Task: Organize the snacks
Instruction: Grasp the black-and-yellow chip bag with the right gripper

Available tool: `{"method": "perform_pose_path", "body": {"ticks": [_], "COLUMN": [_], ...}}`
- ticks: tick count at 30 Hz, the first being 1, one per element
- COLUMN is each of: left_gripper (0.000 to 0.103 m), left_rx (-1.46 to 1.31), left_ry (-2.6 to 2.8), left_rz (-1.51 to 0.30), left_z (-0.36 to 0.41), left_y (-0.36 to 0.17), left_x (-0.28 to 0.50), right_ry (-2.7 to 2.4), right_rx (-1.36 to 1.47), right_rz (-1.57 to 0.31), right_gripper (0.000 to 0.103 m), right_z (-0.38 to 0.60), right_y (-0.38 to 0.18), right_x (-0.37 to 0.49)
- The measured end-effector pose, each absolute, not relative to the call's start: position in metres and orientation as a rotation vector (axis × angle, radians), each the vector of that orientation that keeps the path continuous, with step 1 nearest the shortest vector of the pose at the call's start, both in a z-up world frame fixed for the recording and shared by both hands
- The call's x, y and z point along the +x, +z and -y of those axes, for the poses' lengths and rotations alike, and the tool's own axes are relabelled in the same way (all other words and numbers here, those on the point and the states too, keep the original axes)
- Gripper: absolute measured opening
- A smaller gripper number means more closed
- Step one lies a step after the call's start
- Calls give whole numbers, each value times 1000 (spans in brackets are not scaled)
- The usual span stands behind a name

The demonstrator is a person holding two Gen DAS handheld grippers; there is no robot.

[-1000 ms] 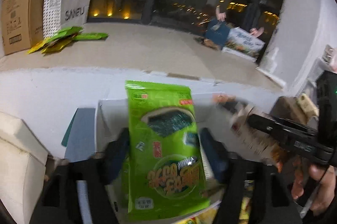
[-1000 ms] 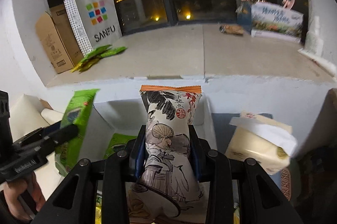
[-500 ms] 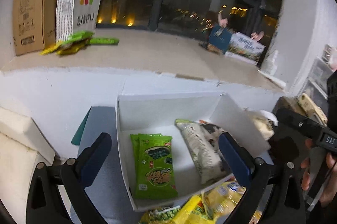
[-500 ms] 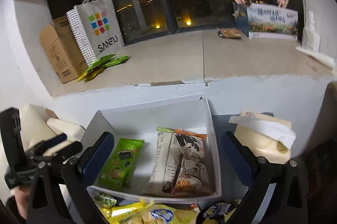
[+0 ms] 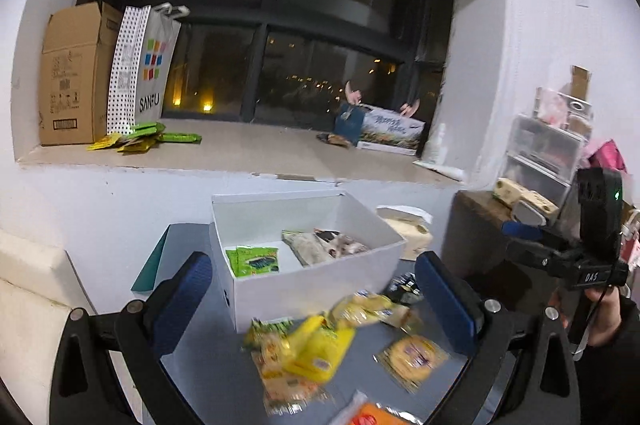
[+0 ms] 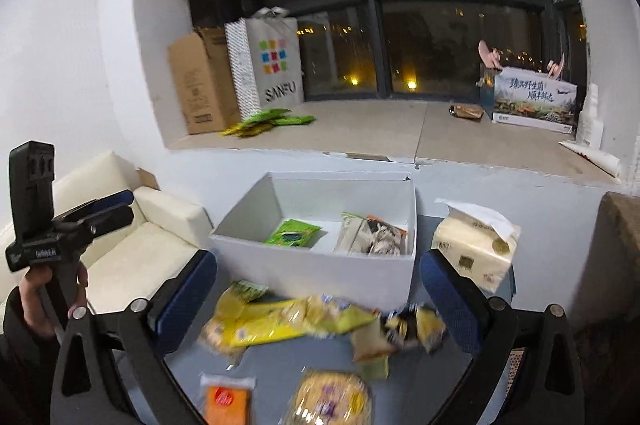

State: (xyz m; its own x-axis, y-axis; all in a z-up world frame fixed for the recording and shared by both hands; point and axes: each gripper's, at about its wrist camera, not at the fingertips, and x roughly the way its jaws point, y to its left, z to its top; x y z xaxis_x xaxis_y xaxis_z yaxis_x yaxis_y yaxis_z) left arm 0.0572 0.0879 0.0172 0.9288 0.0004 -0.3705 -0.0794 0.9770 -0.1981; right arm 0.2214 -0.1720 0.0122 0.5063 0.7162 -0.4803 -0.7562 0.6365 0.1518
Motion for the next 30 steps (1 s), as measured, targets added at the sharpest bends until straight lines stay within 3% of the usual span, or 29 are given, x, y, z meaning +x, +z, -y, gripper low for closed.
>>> {"method": "perform_pose_path", "body": {"ticks": [10,16,30], "left_gripper": [103,103,103], "left_rx": [-207,-216,-193], "left_ry": [-7,-12,-2], "left_rz": [-423,-478,-506], "left_z": [-48,-41,-44], "left_y": [-7,-24,-35], "left_x": [2,9,6], "right_ry": [804,742,717], "right_rx": [-43,18,-111], "right_rz": [-530,-678,-782], "right_gripper": [103,103,103], "right_z": [240,257,196], "right_y": [-32,-70,-108], "right_x": [153,185,277]}}
